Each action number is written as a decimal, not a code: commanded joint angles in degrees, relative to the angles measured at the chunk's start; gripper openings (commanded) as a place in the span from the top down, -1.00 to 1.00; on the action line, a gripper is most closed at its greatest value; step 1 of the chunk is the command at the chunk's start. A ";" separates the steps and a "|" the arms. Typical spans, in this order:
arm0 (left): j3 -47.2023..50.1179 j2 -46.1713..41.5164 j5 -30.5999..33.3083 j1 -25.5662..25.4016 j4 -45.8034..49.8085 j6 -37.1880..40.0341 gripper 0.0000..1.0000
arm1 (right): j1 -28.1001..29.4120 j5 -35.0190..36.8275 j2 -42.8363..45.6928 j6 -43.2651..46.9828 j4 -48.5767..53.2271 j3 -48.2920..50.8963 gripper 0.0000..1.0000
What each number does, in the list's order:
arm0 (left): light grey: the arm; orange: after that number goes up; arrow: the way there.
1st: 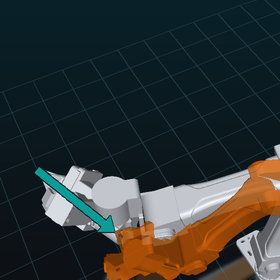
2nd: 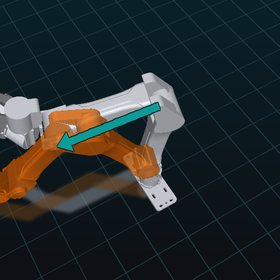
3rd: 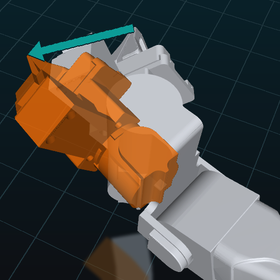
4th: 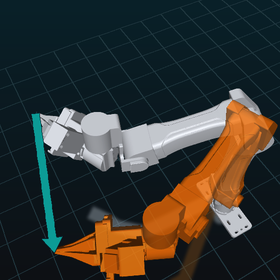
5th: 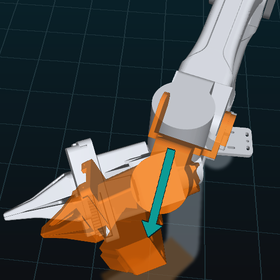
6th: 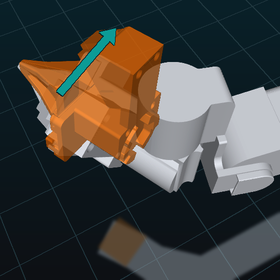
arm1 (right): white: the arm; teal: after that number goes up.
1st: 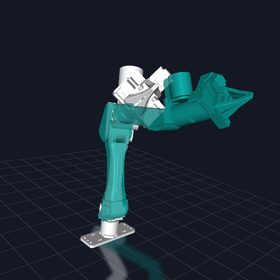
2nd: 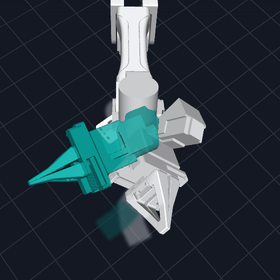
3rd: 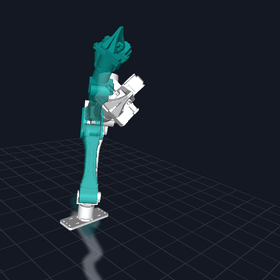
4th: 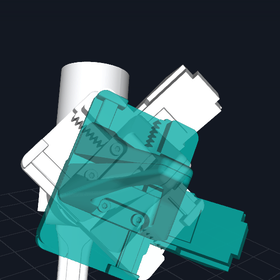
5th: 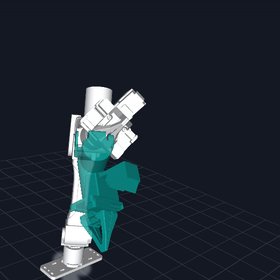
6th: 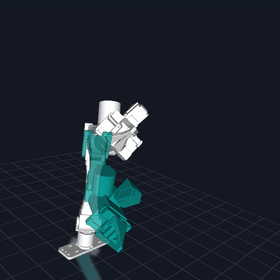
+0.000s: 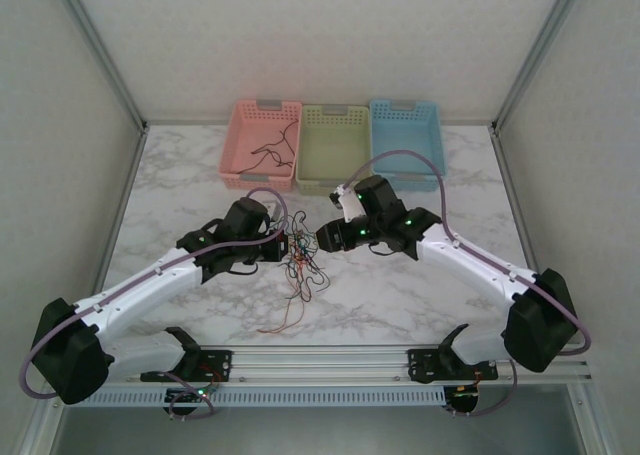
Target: Untangle the cables
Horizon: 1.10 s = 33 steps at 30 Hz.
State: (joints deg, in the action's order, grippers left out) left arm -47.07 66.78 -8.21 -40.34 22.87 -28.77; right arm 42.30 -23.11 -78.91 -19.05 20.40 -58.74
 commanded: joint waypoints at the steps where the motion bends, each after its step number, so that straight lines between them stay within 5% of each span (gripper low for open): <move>1: 0.22 -0.68 0.30 0.52 -1.41 -1.28 1.00 | 1.94 -1.78 -2.26 -0.24 -0.66 -2.99 0.13; 6: 0.22 0.05 0.38 0.53 -1.33 -1.12 1.00 | 3.00 -2.15 -3.46 0.23 -0.53 -4.17 0.14; 13: 0.40 0.42 0.47 0.52 -1.41 -1.11 1.00 | 3.43 -1.80 -0.82 0.62 -1.53 -3.38 -0.10; 19: 0.49 0.54 1.24 0.51 -0.87 -0.85 1.00 | 3.97 12.26 -2.54 2.58 5.91 -6.14 -0.10; 22: 0.46 0.79 1.53 0.52 -0.64 -0.67 1.00 | 4.65 12.76 -1.96 3.39 5.94 -6.31 -0.06; 29: 0.40 0.89 1.63 0.52 -0.61 -0.67 1.00 | 5.42 18.19 -1.45 4.35 8.76 -7.41 0.33; 33: 0.40 0.91 1.75 0.52 -0.55 -0.50 1.00 | 5.42 14.39 -1.51 4.44 7.80 -7.11 0.64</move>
State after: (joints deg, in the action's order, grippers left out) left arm -47.00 67.55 -7.27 -40.34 22.57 -28.75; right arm 47.29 -8.14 -81.19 -15.31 27.33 -64.31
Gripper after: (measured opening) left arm 0.054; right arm 0.195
